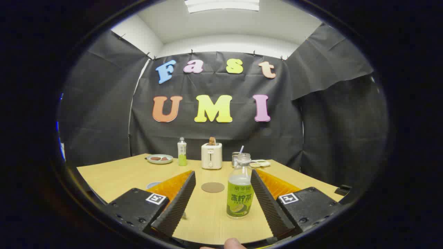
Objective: Take the bottle from table, then pour the juice into the cup, finally place the bottle on the coaster
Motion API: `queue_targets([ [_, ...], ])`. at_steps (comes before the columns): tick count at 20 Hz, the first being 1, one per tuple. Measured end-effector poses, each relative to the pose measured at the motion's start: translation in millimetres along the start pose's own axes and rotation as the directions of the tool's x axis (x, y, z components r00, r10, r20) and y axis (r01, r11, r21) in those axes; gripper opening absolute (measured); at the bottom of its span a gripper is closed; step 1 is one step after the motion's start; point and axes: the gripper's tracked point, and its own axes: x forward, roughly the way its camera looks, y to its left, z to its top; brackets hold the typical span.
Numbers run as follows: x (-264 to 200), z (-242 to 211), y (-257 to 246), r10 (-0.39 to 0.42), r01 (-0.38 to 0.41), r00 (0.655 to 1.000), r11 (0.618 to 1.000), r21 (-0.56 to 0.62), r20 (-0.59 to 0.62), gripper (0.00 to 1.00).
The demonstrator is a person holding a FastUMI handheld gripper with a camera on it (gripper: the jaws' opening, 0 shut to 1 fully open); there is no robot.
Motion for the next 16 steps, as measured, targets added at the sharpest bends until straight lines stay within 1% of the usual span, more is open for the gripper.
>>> queue_targets([
  [7,0.6,3.9,5.1,0.007,-0.007,1.000,1.000,-0.020,-0.002,1.00],
  [16,2.1,0.7,1.7,-0.001,0.001,1.000,1.000,-0.016,-0.015,1.00],
])
